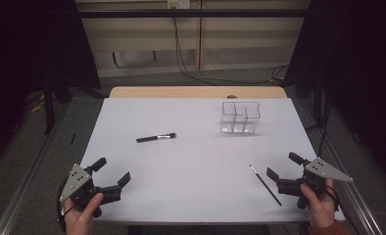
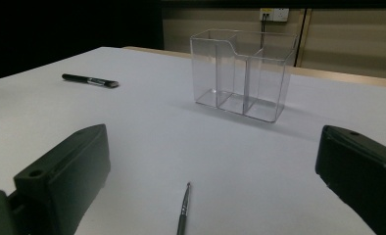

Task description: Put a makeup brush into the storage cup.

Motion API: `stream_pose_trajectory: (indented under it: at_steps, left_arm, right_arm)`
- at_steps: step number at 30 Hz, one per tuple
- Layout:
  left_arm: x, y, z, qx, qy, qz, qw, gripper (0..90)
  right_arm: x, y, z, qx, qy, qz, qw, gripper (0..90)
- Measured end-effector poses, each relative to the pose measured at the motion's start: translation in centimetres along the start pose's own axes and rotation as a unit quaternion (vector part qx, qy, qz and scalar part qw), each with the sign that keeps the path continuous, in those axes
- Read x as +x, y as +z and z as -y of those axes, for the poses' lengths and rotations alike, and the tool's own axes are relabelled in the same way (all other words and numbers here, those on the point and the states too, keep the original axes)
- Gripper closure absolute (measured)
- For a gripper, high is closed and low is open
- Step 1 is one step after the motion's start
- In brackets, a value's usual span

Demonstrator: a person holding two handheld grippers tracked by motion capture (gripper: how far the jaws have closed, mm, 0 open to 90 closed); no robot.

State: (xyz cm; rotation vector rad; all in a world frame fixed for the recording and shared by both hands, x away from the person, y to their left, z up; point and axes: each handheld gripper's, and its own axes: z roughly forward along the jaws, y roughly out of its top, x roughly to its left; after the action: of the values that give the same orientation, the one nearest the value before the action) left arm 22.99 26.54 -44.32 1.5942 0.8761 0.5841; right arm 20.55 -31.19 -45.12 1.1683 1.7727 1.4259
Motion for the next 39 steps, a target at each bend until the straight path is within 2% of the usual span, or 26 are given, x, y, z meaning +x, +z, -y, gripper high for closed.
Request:
stream_pose_trajectory:
  at_steps: [8, 14, 21, 24, 29, 39]
  left_arm:
    - [0.0, 0.2, 0.1, 0.005, 0.003, 0.005, 1.0, 2.1]
    - [0.1, 0.5, 0.1, 0.01, -0.006, 0.007, 0.9999, 2.1]
    - [0.4, 0.8, -0.2, 0.013, 0.004, 0.007, 0.9999, 2.1]
    - [0.3, 1.2, -0.3, 0.011, -0.005, 0.011, 0.9999, 2.1]
    - [0.1, 1.7, -0.6, 0.014, 0.005, 0.02, 0.9997, 2.2]
    - [0.7, 3.1, -1.7, 0.015, 0.021, 0.017, 0.9995, 2.3]
  right_arm:
    - [0.0, 0.0, 0.0, 0.0, -0.001, 0.0, 1.0, 0.0]
    - [-0.1, 0.1, 0.1, 0.0, 0.001, 0.001, 1.0, 0.0]
    - [0.0, 0.2, 0.1, 0.002, -0.002, -0.005, 1.0, 0.0]
    - [0.1, 0.2, 0.1, 0.0, -0.003, -0.004, 1.0, 0.0]
    - [0.5, 0.3, 0.0, -0.002, -0.005, -0.005, 1.0, 0.0]
    - [0.4, 0.4, 0.0, 0.001, 0.0, -0.009, 1.0, 0.0]
